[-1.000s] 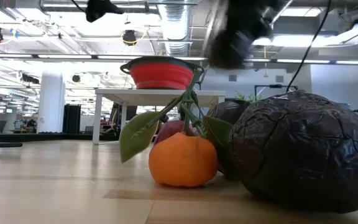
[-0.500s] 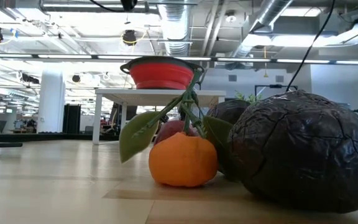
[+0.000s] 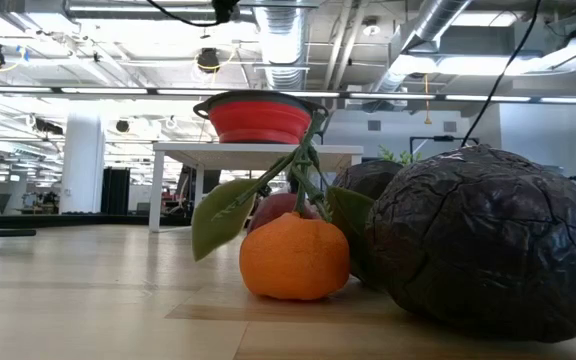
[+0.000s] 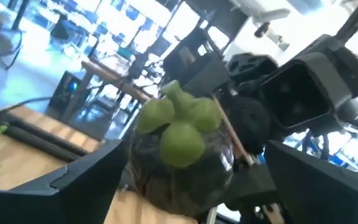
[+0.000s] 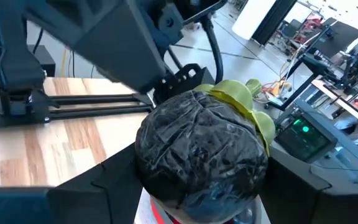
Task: Pick & Place Fruit
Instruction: Put the purple mangosteen into the red strainer bowl on the shelf
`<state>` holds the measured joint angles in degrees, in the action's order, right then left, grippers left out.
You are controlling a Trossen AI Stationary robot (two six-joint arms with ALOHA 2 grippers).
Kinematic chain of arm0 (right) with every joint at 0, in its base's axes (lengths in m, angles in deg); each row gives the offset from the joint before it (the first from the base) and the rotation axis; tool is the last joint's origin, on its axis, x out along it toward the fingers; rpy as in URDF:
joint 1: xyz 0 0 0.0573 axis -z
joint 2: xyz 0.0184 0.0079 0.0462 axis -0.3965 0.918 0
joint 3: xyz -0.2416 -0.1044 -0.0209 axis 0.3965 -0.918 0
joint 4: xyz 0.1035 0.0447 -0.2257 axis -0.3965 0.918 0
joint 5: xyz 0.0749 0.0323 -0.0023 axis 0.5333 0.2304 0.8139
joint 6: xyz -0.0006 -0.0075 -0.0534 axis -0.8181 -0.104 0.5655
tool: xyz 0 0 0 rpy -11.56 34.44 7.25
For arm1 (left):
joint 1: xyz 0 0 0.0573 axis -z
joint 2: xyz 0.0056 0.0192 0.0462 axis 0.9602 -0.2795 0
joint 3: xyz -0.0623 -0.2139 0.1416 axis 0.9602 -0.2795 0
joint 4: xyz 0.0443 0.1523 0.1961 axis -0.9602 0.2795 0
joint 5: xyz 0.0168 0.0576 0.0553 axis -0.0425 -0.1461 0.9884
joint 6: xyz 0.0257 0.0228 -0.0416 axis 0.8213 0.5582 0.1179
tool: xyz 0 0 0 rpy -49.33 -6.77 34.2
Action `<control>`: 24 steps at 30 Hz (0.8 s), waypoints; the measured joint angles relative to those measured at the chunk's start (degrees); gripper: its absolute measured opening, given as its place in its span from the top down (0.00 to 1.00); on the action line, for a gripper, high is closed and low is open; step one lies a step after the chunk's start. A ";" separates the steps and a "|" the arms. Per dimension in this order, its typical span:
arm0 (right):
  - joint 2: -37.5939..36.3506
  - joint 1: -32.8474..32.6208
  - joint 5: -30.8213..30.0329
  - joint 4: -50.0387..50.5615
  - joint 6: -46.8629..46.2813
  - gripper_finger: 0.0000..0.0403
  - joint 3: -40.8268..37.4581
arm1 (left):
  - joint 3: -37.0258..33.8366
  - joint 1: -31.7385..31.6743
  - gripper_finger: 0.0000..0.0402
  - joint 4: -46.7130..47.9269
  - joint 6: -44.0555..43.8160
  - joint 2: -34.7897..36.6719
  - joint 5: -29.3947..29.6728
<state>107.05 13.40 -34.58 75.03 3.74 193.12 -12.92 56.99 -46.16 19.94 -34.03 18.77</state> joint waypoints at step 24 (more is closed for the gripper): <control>-0.13 0.36 4.40 8.58 -7.04 0.18 0.02 | -0.11 0.67 0.44 -7.46 1.47 -5.36 1.02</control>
<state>106.92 13.76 -30.18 83.60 -3.30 193.15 -13.03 57.66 -53.63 21.41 -39.39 19.79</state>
